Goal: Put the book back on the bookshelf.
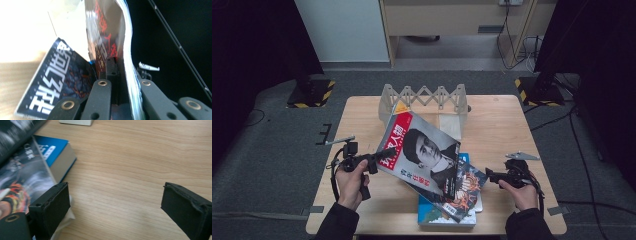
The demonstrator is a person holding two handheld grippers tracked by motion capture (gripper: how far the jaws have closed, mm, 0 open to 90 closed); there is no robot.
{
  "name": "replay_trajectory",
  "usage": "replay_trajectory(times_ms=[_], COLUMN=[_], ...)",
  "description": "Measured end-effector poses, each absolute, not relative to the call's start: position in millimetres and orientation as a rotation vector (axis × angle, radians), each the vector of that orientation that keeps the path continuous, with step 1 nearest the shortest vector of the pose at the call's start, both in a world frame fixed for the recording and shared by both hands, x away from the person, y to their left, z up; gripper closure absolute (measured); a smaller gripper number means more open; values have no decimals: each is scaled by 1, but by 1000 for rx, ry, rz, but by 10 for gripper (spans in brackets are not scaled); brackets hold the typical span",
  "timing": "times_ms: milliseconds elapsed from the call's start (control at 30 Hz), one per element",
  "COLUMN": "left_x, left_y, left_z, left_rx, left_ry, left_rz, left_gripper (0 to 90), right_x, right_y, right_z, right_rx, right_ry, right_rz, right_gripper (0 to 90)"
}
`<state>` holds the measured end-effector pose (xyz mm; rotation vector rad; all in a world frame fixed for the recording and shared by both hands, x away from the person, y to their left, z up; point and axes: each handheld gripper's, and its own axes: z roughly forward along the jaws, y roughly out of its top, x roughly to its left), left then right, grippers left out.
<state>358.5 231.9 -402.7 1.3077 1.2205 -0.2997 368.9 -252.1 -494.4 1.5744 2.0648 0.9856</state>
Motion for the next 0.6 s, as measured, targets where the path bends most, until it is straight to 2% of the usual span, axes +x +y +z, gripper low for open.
replay_trajectory(times_ms=[167,400,600], left_x=[362,366,370], left_y=[238,253,265], left_z=[-393,-369,-359], left_rx=[1256,1234,1196], left_ry=[1210,1195,1188], left_rz=[-292,-186,-155], left_gripper=[858,858,857], right_x=[372,375,382], right_y=[-260,-264,-270], right_z=[-498,-504,-515], right_rx=[1592,1563,1567], right_ry=[2056,2071,2087], right_rz=[945,868,773], right_gripper=[85,71,55])
